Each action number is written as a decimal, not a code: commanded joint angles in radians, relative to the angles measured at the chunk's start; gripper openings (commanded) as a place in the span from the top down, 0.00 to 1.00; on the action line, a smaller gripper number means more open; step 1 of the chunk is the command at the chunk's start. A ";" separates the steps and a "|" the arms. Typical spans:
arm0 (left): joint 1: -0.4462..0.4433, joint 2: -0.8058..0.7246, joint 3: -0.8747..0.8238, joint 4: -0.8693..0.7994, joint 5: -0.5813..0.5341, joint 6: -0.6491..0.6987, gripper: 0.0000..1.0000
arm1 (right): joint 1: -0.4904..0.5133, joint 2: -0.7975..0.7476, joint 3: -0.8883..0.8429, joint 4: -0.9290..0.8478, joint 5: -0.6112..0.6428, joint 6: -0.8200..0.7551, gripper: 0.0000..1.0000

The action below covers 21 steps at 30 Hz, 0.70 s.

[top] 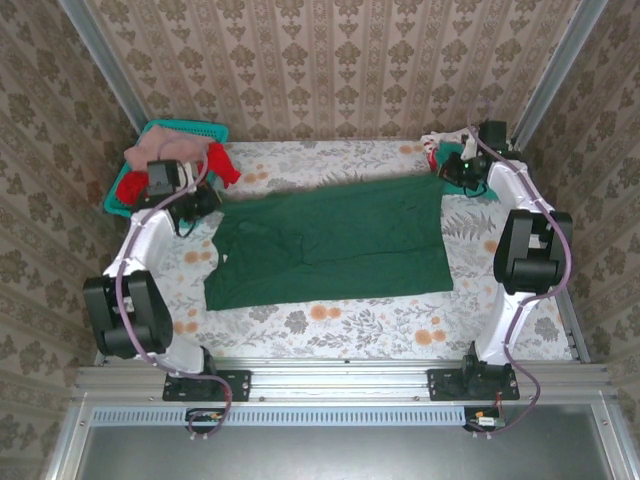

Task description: Fold and stack the t-shirts

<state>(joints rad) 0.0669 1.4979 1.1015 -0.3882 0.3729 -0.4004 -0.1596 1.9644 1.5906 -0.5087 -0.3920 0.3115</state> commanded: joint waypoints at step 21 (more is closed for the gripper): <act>0.016 -0.324 -0.476 0.005 -0.074 -0.038 1.00 | -0.045 -0.112 -0.363 0.042 -0.069 -0.023 1.00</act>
<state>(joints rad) 0.0799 1.1995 0.6567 -0.4000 0.3279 -0.4191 -0.1963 1.8893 1.2346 -0.4744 -0.4568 0.3061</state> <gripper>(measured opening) 0.049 0.061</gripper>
